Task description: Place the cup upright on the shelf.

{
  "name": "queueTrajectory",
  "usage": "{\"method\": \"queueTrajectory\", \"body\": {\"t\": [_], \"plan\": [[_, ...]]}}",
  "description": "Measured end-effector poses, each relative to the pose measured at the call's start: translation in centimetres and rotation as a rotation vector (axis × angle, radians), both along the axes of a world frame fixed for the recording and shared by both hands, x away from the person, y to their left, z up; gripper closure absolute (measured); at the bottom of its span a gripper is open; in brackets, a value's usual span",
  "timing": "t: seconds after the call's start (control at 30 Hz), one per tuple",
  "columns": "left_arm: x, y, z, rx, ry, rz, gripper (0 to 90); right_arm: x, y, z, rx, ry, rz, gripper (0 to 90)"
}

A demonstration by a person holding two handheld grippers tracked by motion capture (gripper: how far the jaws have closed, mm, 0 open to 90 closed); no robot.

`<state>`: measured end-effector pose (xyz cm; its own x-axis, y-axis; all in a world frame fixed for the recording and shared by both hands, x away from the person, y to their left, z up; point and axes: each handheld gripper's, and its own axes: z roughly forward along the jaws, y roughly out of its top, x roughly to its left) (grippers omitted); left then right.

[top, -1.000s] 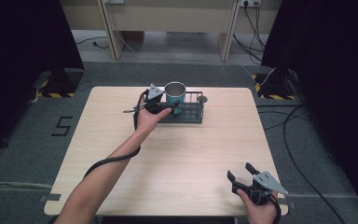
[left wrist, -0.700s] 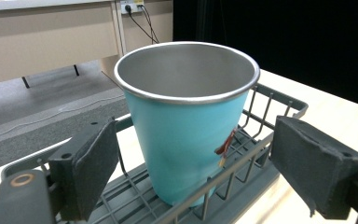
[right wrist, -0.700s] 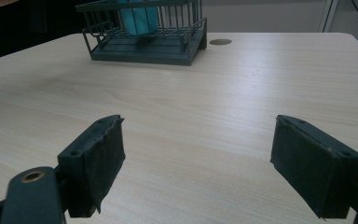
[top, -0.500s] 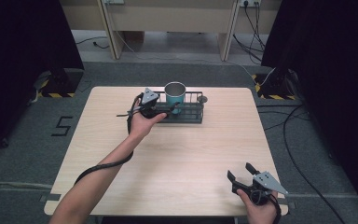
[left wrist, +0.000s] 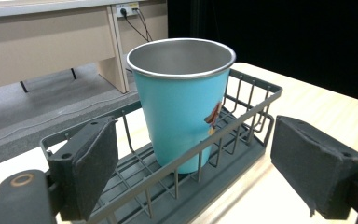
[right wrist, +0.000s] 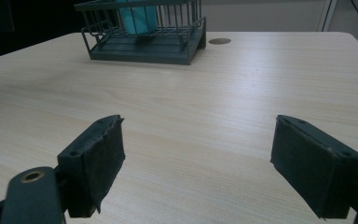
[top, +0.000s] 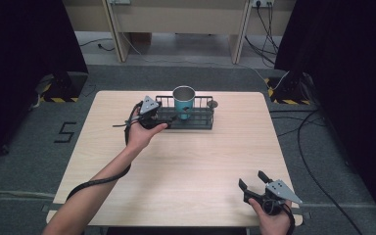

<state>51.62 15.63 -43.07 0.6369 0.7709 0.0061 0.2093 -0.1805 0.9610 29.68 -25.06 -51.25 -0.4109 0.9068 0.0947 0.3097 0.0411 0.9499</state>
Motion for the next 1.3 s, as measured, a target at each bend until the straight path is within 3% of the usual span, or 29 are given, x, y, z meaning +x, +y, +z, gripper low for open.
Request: {"method": "queueTrajectory", "body": {"t": [1.3], "plan": [[-6.5, 4.7, -1.3, -0.02, -0.004, -0.043, 14.4, 0.0, 0.1, 0.0, -0.004, 0.003, -0.004, 17.9]]}}
